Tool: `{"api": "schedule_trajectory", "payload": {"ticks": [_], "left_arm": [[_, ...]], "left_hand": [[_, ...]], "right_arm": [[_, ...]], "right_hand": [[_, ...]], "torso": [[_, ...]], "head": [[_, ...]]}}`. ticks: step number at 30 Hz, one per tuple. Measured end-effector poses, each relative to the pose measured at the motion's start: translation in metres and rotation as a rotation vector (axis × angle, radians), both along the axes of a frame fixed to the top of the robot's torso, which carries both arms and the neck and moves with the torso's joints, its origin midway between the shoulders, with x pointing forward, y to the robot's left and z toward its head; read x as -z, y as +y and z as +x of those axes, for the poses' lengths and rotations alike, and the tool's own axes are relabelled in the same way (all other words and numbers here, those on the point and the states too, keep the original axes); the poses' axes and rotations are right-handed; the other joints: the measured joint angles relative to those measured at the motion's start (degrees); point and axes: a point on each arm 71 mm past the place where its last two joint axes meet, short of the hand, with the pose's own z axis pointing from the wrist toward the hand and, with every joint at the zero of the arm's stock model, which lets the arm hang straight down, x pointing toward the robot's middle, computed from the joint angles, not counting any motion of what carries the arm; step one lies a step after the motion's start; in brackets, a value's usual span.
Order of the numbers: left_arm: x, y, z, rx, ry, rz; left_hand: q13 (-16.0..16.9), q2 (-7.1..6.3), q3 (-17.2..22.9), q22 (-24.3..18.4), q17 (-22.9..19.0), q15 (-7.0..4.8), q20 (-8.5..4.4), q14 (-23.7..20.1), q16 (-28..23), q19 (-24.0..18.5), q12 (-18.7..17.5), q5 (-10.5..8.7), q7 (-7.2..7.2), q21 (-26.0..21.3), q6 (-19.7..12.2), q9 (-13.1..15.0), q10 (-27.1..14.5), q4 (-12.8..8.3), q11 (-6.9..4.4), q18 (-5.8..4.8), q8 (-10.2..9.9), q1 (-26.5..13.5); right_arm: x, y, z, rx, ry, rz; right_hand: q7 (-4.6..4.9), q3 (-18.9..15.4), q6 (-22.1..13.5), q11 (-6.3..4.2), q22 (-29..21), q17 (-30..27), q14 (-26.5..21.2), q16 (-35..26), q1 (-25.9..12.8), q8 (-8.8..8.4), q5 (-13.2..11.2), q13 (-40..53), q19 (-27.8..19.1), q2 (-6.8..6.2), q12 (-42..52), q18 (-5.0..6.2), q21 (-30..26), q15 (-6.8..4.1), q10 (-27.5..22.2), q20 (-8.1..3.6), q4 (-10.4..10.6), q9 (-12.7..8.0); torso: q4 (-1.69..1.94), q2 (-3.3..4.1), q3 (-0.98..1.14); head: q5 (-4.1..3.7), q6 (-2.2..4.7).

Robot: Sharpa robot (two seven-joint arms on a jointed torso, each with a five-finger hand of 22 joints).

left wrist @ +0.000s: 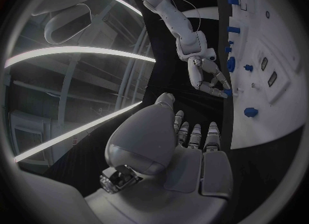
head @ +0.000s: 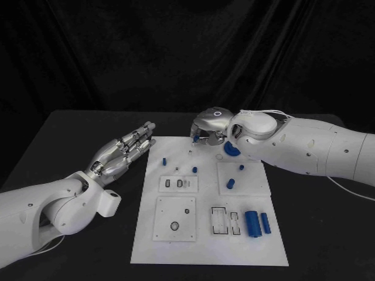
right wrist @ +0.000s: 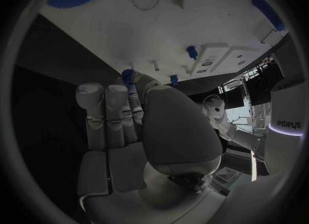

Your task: Assemble the parts on the task board

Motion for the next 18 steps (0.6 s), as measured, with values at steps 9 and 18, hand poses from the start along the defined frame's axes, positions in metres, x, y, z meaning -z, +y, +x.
{"api": "schedule_trajectory", "payload": {"ticks": [9, 18], "left_arm": [[0.0005, -0.0008, 0.0016, 0.001, -0.001, 0.001], [0.0011, -0.0037, 0.0026, 0.01, 0.001, -0.002]], "left_hand": [[-0.1, 0.0, 0.3, 0.0, 0.0, 0.0, 0.0, 0.0, 0.0, 0.0, 0.0, 0.0, 0.0, 0.0, 0.0, 0.0, 0.2, 0.0, 0.19, 0.0, 0.0, 0.0], [0.0, 0.22, 0.7, 0.0, 0.0, 0.0, 0.0, 0.0, 0.0, 0.0, 0.0, 0.0, 0.83, 0.0, 0.8, 0.1, 0.0, -0.1, 0.81, 0.0, 0.0, 0.2]], "right_arm": [[0.0027, -0.0005, 0.0003, 0.005, 0.013, -0.002], [0.0049, 0.0021, 0.0018, 0.009, 0.022, 0.005]], "right_hand": [[0.0, 0.5, -0.4, -0.19, -0.3, -0.7, -0.4, -0.5, 0.0, -0.3, 0.0, 0.0, -0.4, 0.0, -0.1, -0.01, -0.4, -0.01, -0.2, -0.01, 0.0, -0.1], [0.0, 0.6, -0.4, -0.17, -0.4, -0.9, -0.4, -0.5, 0.0, -0.33, -0.2, -0.1, -0.6, 0.0, 0.1, 0.0, -0.4, 0.0, -0.2, 0.2, 0.1, 0.0]], "torso": [[0.09, -0.02, -0.04], [0.1, 0.01, -0.08]], "head": [[-0.29, 0.07], [-0.42, -0.01]]}}
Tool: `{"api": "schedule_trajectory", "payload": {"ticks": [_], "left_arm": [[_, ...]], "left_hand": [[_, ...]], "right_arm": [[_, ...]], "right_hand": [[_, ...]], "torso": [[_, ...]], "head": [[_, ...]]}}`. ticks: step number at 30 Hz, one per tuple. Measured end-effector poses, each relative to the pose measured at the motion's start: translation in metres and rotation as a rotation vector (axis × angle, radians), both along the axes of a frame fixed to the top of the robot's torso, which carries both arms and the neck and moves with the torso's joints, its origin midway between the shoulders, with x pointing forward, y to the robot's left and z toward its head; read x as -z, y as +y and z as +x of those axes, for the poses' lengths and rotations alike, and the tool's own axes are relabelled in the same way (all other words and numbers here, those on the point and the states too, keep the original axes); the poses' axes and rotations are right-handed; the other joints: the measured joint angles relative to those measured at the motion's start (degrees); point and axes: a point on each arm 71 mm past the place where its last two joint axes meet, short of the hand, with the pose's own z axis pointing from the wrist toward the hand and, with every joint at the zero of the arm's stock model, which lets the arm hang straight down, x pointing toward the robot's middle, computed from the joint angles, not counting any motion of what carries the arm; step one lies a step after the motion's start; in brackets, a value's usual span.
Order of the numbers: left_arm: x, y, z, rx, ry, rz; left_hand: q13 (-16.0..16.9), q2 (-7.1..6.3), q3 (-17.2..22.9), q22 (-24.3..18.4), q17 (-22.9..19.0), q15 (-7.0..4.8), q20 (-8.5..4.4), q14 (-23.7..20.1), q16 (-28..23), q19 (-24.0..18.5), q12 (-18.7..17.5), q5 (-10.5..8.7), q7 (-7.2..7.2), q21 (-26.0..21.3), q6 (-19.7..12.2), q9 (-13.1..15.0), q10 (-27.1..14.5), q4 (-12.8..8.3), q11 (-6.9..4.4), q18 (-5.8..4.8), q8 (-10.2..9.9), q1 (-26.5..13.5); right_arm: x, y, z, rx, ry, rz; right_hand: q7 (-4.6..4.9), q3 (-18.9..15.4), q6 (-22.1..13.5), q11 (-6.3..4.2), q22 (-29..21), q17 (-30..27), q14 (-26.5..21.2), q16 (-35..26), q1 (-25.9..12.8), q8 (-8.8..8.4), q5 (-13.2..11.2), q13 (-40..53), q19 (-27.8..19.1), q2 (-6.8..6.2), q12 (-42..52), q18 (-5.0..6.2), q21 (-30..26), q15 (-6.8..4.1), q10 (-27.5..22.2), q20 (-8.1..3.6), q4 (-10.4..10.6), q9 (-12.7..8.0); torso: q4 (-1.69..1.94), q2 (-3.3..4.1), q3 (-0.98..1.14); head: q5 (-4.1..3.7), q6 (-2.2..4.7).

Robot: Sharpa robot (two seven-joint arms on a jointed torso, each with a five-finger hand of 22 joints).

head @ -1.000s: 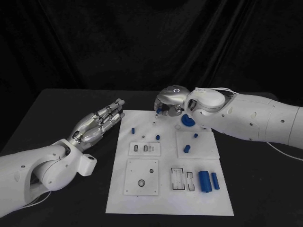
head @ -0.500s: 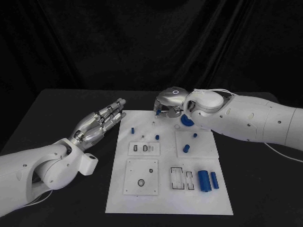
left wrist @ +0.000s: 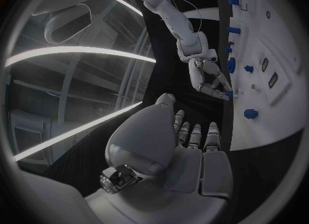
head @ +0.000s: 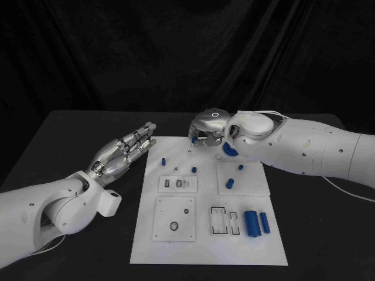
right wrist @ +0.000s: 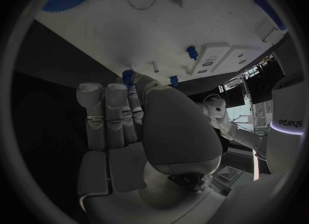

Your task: Assemble the parts on the task board

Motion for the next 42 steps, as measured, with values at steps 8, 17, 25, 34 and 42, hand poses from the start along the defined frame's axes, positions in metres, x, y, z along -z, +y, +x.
{"api": "schedule_trajectory", "payload": {"ticks": [8, 17, 25, 34, 42], "left_arm": [[0.0001, 0.0002, 0.0, 0.003, 0.001, -0.001], [0.0001, 0.0, 0.0, 0.005, 0.002, -0.002], [0.0, -0.0008, -0.0003, 0.008, 0.002, -0.003], [-0.0001, -0.0011, -0.0006, 0.009, 0.002, -0.004], [0.0, -0.0007, -0.0003, 0.008, 0.002, -0.003]], "left_hand": [[0.0, 0.0, 0.0, 0.0, 0.0, 0.0, 0.0, 0.0, 0.0, 0.0, 0.0, 0.0, 0.0, 0.0, 0.0, 0.0, 0.0, 0.0, 0.0, 0.0, 0.2, 0.0], [0.0, 0.0, 0.0, 0.0, 0.0, 0.0, 0.0, 0.0, 0.0, 0.0, 0.0, 0.0, 0.0, 0.0, 0.0, 0.0, 0.0, 0.0, 0.0, 0.0, 0.2, 0.0], [0.0, 0.0, 0.0, 0.0, 0.0, 0.0, 0.0, 0.0, 0.0, 0.0, 0.0, 0.0, 0.0, 0.0, 0.0, 0.0, 0.0, 0.0, 0.0, 0.0, 0.2, 0.0], [0.0, 0.0, 0.3, 0.0, 0.0, 0.0, 0.0, 0.0, 0.0, 0.0, 0.0, 0.0, 0.21, 0.0, -0.2, 0.0, -0.2, 0.0, 0.2, 0.0, 0.2, 0.0], [-0.1, 0.0, 0.7, 0.0, 0.0, 0.0, 0.21, 0.0, 0.0, -0.2, 0.0, -0.24, 0.52, 0.0, -0.5, 0.0, -0.4, -0.1, 0.4, 0.0, 0.2, 0.0]], "right_arm": [[0.0007, 0.0006, 0.001, 0.005, 0.004, 0.01], [0.0012, 0.0024, 0.0004, 0.002, 0.008, 0.016], [0.0056, 0.0037, -0.0014, -0.002, 0.019, 0.012], [0.0071, 0.0037, -0.0015, 0.003, 0.034, -0.001], [0.0084, 0.0004, -0.0007, 0.024, 0.04, -0.007]], "right_hand": [[0.0, 0.0, 0.0, 0.01, -0.2, -0.3, -0.4, -0.2, 0.0, 0.0, 0.0, 0.1, -0.2, 0.0, 0.0, 0.0, -0.3, 0.05, 0.0, -0.2, 0.0, 0.0], [0.0, 0.2, 0.0, 0.12, -0.4, -0.6, -0.4, -0.6, -0.3, 0.0, 0.0, 0.1, -0.4, -0.3, 0.0, 0.0, -0.3, 0.05, -0.1, 0.0, 0.1, 0.0], [0.13, 0.7, -0.7, 0.22, -0.5, -0.8, -0.7, -0.9, -0.7, -0.51, -0.2, 0.1, -0.4, -0.67, 0.0, 0.0, -0.6, 0.11, -0.6, 0.0, 0.1, -0.1], [-0.33, 1.2, -4.0, 0.76, -1.8, -2.6, -1.9, -2.2, -1.7, -1.17, -1.5, 0.1, -2.1, -1.73, 0.3, 0.0, -2.7, 0.36, -4.5, 0.3, 0.7, -0.8], [-5.09, -4.3, -30.2, 2.4, -10.9, -10.1, -10.0, -8.2, -3.2, -2.0, -3.3, 0.0, -10.8, -1.47, 0.3, 1.41, -14.0, 0.85, -29.2, 0.88, -0.5, -3.8]], "torso": [[-0.04, 0.02, -0.01], [-0.01, 0.02, -0.01], [-0.02, 0.02, -0.01], [-0.05, 0.0, -0.01], [-0.06, -0.02, -0.01]], "head": [[0.15, -0.15], [-0.03, -0.37], [-0.1, -0.49], [-0.18, -0.46], [-0.01, -0.44]]}}
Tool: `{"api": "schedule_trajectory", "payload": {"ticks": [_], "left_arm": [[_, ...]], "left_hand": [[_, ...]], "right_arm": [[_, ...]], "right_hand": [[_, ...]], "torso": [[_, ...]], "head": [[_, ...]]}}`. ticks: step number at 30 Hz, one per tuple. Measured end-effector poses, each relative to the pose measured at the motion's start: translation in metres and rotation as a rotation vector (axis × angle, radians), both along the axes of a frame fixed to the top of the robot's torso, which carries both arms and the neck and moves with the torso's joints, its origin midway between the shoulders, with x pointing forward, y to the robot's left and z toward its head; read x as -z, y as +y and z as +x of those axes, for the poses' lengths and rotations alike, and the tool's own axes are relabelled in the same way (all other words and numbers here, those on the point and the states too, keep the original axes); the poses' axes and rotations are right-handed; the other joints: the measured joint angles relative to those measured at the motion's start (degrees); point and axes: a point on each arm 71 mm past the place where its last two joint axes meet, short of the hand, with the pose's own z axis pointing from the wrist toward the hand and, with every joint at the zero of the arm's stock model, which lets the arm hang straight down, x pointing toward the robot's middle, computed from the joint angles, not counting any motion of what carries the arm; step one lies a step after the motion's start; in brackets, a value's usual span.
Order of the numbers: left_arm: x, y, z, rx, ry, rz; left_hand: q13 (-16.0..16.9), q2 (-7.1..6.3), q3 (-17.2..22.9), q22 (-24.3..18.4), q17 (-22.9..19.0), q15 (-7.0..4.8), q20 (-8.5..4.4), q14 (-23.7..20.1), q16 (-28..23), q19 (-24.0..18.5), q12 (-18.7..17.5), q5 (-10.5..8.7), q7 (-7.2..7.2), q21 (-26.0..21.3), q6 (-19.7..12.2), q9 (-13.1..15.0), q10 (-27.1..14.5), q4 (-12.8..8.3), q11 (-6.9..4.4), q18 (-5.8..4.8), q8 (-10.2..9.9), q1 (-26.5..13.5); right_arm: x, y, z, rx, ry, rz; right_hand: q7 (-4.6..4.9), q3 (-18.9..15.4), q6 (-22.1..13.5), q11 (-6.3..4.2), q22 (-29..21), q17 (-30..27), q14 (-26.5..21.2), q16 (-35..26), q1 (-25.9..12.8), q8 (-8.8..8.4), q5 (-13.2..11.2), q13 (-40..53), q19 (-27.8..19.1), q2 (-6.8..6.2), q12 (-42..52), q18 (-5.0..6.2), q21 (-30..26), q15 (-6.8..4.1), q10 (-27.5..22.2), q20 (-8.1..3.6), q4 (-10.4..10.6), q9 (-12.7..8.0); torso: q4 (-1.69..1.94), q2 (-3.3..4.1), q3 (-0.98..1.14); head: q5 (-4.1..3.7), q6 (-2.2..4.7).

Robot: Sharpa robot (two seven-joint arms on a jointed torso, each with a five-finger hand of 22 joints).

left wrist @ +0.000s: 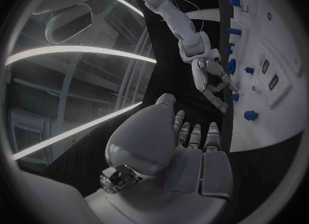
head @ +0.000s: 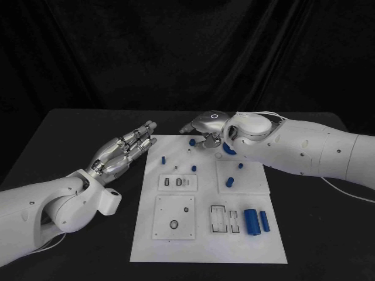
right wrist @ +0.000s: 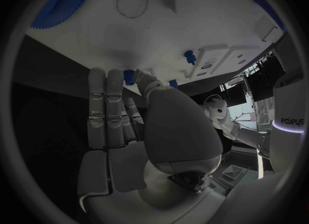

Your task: Assemble the parts on the task board

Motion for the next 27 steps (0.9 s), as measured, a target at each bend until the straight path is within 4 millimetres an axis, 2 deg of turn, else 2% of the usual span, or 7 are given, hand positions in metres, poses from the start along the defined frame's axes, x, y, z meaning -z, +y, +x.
{"api": "schedule_trajectory", "payload": {"ticks": [4, 12, 17, 19, 22, 25, 27], "left_arm": [[0.0, 0.0, 0.0, -0.001, 0.0, 0.001], [0.0, 0.006, 0.0, -0.011, 0.0, 0.004], [0.0, 0.008, -0.001, -0.015, 0.0, 0.005], [0.0, 0.009, -0.001, -0.017, 0.0, 0.005], [0.0, 0.009, -0.001, -0.018, 0.0, 0.006], [0.0, 0.009, 0.0, -0.017, 0.0, 0.006], [0.0, 0.009, 0.0, -0.017, -0.001, 0.007]], "left_hand": [[0.0, 0.0, 0.0, 0.0, 0.0, 0.0, 0.0, 0.0, 0.0, 0.0, 0.0, 0.0, 0.21, 0.0, -0.2, -0.1, 0.0, 0.0, 0.0, 0.0, 0.0, 0.0], [0.0, 0.0, 0.0, 0.0, 0.0, 0.0, 0.0, 0.0, 0.0, 0.0, 0.0, 0.0, 0.21, 0.0, -0.2, -0.1, 0.0, 0.0, 0.0, 0.0, 0.0, 0.0], [0.0, 0.0, 0.0, 0.0, 0.0, 0.0, 0.0, 0.0, 0.0, 0.0, 0.0, 0.0, 0.21, 0.0, -0.2, -0.1, 0.0, 0.0, 0.0, 0.0, 0.0, 0.0], [0.0, 0.0, 0.0, 0.0, 0.0, 0.0, 0.0, 0.0, 0.0, 0.0, 0.0, 0.0, 0.21, 0.0, -0.2, -0.1, 0.0, 0.0, 0.0, -0.01, 0.0, 0.0], [0.0, 0.0, 0.2, 0.0, 0.0, 0.0, 0.0, 0.0, 0.0, 0.0, 0.0, 0.0, 0.21, 0.0, -0.2, -0.1, 0.0, -0.2, 0.0, 0.0, 0.0, 0.0], [0.0, 0.0, 0.2, 0.0, 0.0, 0.0, 0.0, 0.0, 0.0, 0.0, 0.0, 0.0, 0.21, 0.0, -0.2, -0.1, 0.0, -0.2, 0.0, 0.0, 0.0, 0.0], [0.0, 0.0, 0.2, 0.0, 0.0, 0.0, 0.0, 0.0, 0.0, 0.0, 0.0, 0.0, 0.21, 0.0, -0.2, -0.1, 0.0, -0.2, 0.0, 0.0, 0.0, 0.0]], "right_arm": [[-0.001, -0.007, 0.001, 0.012, -0.012, 0.009], [-0.018, -0.03, -0.007, 0.012, -0.081, 0.065], [-0.04, -0.049, -0.022, 0.002, -0.12, 0.1], [-0.045, -0.058, -0.029, 0.006, -0.125, 0.109], [-0.048, -0.071, -0.036, 0.023, -0.122, 0.113], [-0.047, -0.085, -0.038, 0.058, -0.111, 0.105], [-0.046, -0.093, -0.038, 0.082, -0.103, 0.097]], "right_hand": [[-0.43, -1.3, -2.7, -0.26, -1.3, -0.5, -2.4, -0.2, 0.3, 0.0, 0.0, 0.1, -1.8, 0.38, 0.6, 0.0, -2.5, 0.06, -3.1, 0.25, -0.3, -0.1], [4.29, -2.4, 12.8, -1.31, -0.2, -1.4, -2.0, 0.3, 1.7, 3.14, 1.1, 1.0, -1.4, 2.44, 7.7, -0.01, -3.0, -0.45, 4.2, -0.38, -1.4, 1.7], [4.74, -2.1, 16.6, -1.64, 0.4, -2.1, -1.7, 0.3, 1.4, 3.73, 1.6, 2.4, -1.0, 3.03, 13.1, -0.01, -3.5, -0.75, 12.1, -0.68, -1.0, 1.8], [3.93, -2.6, 18.4, -3.48, 0.6, -2.8, -1.9, -0.4, 1.1, 3.73, 1.6, 10.5, -1.2, 2.78, 25.9, 0.53, -4.5, -2.01, 16.7, -1.57, -1.2, 1.8], [2.57, -3.4, 20.1, -5.11, 9.5, 23.2, 6.8, 19.7, -0.4, 2.95, 1.5, 36.2, 4.8, 3.06, 53.3, -0.11, 3.7, -2.83, 13.3, -2.76, -0.3, 1.8], [2.03, -4.3, 20.6, -6.26, 26.7, 39.5, 12.0, 38.1, -3.2, 2.03, 0.9, 67.9, 14.2, 2.89, 81.7, -4.11, 21.1, -2.88, 39.9, -2.66, 1.3, 2.5], [2.03, -4.8, 20.6, -6.45, 29.7, 40.3, 12.2, 40.3, -4.2, 1.82, 0.9, 70.2, 16.7, 2.97, 84.9, -5.03, 25.4, -3.01, 43.4, -2.73, 1.8, 2.7]], "torso": [[0.0, -0.01, 0.0], [0.0, -0.02, 0.0], [0.0, -0.05, 0.01], [-0.04, -0.05, 0.01], [-0.12, -0.08, 0.0], [-0.19, -0.1, 0.0], [-0.2, -0.11, -0.01]], "head": [[0.18, 0.18], [0.76, 0.72], [0.99, 0.61], [1.03, 0.49], [1.09, 0.26], [0.98, 0.2], [0.92, 0.23]]}}
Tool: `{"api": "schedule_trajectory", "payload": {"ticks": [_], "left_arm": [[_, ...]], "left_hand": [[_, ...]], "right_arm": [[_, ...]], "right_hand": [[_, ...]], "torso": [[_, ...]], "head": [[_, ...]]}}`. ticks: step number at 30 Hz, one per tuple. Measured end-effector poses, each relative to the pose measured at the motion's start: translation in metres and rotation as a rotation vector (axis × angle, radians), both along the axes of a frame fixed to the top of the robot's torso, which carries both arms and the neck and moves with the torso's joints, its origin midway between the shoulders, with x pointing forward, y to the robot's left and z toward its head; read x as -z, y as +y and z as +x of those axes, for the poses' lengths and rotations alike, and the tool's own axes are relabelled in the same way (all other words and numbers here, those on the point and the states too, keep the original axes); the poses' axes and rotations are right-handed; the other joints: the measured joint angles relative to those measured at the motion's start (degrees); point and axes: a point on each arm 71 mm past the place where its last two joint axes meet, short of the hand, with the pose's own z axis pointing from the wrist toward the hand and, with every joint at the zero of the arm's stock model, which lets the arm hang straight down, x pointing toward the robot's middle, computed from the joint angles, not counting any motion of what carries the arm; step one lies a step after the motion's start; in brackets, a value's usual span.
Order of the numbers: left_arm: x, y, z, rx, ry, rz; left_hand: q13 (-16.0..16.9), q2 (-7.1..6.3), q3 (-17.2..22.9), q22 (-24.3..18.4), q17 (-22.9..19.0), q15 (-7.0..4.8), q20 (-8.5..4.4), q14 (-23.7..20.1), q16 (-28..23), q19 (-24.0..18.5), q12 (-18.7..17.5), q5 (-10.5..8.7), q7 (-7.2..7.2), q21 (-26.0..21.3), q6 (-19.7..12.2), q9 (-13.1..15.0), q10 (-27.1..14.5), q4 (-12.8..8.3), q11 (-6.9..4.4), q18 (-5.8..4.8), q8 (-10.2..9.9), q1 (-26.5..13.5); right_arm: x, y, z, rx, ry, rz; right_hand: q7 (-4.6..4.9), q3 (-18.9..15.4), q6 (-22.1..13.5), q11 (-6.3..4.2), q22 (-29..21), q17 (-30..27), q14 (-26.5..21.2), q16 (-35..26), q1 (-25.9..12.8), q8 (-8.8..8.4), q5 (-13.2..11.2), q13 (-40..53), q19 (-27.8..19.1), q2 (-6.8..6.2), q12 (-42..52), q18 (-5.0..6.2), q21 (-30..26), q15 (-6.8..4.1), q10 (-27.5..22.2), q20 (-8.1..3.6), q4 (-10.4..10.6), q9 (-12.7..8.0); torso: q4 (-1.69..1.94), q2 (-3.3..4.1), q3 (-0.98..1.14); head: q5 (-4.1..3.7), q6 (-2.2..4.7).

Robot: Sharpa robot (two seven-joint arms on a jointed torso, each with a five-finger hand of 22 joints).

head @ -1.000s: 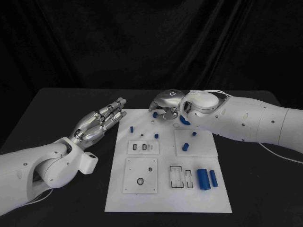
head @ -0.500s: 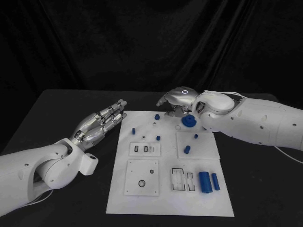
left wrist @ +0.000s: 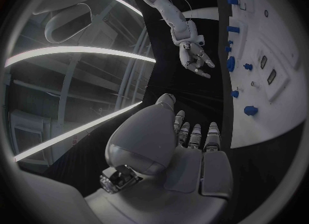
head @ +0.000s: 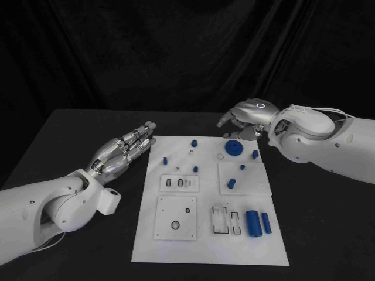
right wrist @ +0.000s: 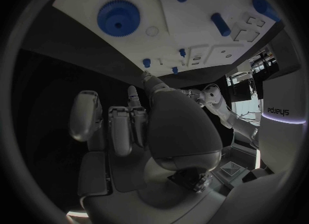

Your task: Assemble the parts on the task board

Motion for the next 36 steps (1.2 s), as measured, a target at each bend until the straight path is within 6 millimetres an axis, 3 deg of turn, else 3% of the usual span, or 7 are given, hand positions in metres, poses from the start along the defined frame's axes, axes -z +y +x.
{"api": "schedule_trajectory", "payload": {"ticks": [1, 2, 7, 8, 20, 23, 36], "left_arm": [[0.0, 0.0, 0.0, 0.0, 0.0, 0.0], [0.0, 0.0, 0.0, 0.001, 0.0, 0.0], [0.0, -0.002, 0.001, 0.005, 0.0, -0.001], [0.001, -0.002, 0.001, 0.006, 0.0, -0.001], [0.001, -0.002, 0.001, 0.013, 0.002, -0.004], [0.001, -0.003, 0.001, 0.014, 0.003, -0.004], [0.001, -0.002, 0.001, 0.016, 0.003, -0.005]], "left_hand": [[0.0, 0.0, 0.0, 0.0, 0.0, 0.0, 0.07, 0.0, 0.0, 0.1, 0.0, 0.0, 0.0, 0.0, 0.0, 0.0, 0.0, 0.0, 0.0, 0.0, 0.0, 0.0], [0.0, 0.0, 0.0, 0.0, 0.0, 0.0, 0.2, 0.0, 0.0, 0.2, 0.0, 0.0, 0.0, 0.0, 0.0, 0.0, 0.0, 0.0, 0.0, 0.0, 0.0, 0.0], [0.0, 0.0, 0.0, 0.0, 0.0, 0.21, 0.2, 0.2, 0.0, 0.2, 0.0, -0.21, 0.0, 0.0, 0.0, 0.0, -0.2, 0.0, 0.2, 0.0, 0.0, 0.0], [0.0, 0.0, 0.0, 0.0, 0.0, 0.21, 0.2, 0.2, 0.0, 0.2, 0.0, -0.21, 0.0, 0.0, 0.0, 0.0, -0.2, 0.0, 0.2, -0.01, 0.0, 0.0], [0.0, 0.0, 0.3, 0.0, 0.0, 0.41, 0.41, 0.0, 0.0, 0.0, 0.0, -0.21, 0.2, 0.0, -0.2, 0.0, -0.2, 0.0, 0.2, 0.0, 0.0, 0.0], [0.0, 0.0, 0.3, 0.0, 0.0, 0.41, 0.41, 0.0, 0.0, 0.0, 0.0, -0.21, 0.2, 0.0, -0.2, 0.0, -0.2, 0.0, 0.2, 0.0, 0.0, 0.0], [0.0, 0.0, 0.3, 0.0, 0.0, 0.41, 0.41, 0.0, 0.0, 0.0, 0.0, -0.21, 0.2, 0.0, -0.2, 0.0, -0.2, 0.0, 0.2, 0.0, 0.0, 0.0]], "right_arm": [[0.002, -0.005, 0.0, 0.015, 0.007, -0.004], [0.004, -0.009, 0.0, 0.028, 0.014, -0.007], [0.016, -0.025, -0.002, 0.081, 0.054, -0.023], [0.018, -0.027, -0.002, 0.088, 0.06, -0.026], [0.037, -0.037, 0.0, 0.158, 0.128, -0.065], [0.04, -0.038, 0.002, 0.169, 0.136, -0.071], [0.049, -0.039, 0.008, 0.188, 0.151, -0.085]], "right_hand": [[-0.04, -0.5, 0.0, -0.16, 1.0, 0.3, 0.0, 0.8, -1.3, 0.0, 0.0, 0.8, 1.6, -0.04, 1.0, -0.07, 3.0, 0.0, 1.1, -0.06, 1.0, 0.2], [-0.25, -1.0, 0.2, -0.32, 1.2, 0.4, 0.0, 0.9, -2.6, 0.0, 0.3, 1.1, 2.5, 0.0, 1.3, -0.93, 4.6, 0.0, 1.4, -0.08, 1.7, 0.4], [-0.32, -2.3, 2.4, -0.27, 1.4, 0.4, 0.2, 0.9, -5.9, 0.0, 2.0, 1.2, 4.6, -0.09, 1.4, -0.92, 8.4, -0.2, 1.4, -0.29, 3.7, 1.3], [-0.32, -2.4, 2.4, -0.27, 1.4, 0.4, 0.2, 0.9, -6.2, 0.0, 2.0, 1.2, 4.9, 0.1, 1.4, -1.46, 8.9, -0.2, 1.4, -0.28, 3.8, 1.4], [-0.04, -2.0, -6.2, -0.26, 1.4, 0.4, 0.2, 0.9, -6.4, -1.0, 2.0, 1.2, 1.3, -0.12, 1.4, -1.76, 4.6, -0.2, 1.4, -0.19, 2.8, -0.1], [0.11, -1.9, -7.9, -0.26, 1.4, 0.4, 0.2, 0.9, -6.1, -0.99, 2.0, 1.2, 0.5, 0.21, 1.4, -0.79, 3.3, -0.2, 1.4, 0.02, 2.7, -0.5], [0.36, -1.8, -6.7, -0.13, 1.4, 0.4, 0.2, 0.9, -5.9, -0.65, 2.0, 1.2, -0.5, 0.41, 1.4, -0.8, 1.5, -0.2, 1.5, 0.21, 2.2, -0.4]], "torso": [[-0.01, -0.01, -0.01], [-0.02, -0.01, -0.01], [-0.1, -0.01, -0.02], [-0.1, -0.01, -0.02], [-0.13, -0.01, -0.03], [-0.12, -0.01, -0.03], [-0.1, -0.02, -0.07]], "head": [[-0.01, 0.05], [-0.01, 0.08], [0.18, 0.14], [0.21, 0.14], [0.21, -0.18], [0.21, -0.3], [0.52, -0.6]]}}
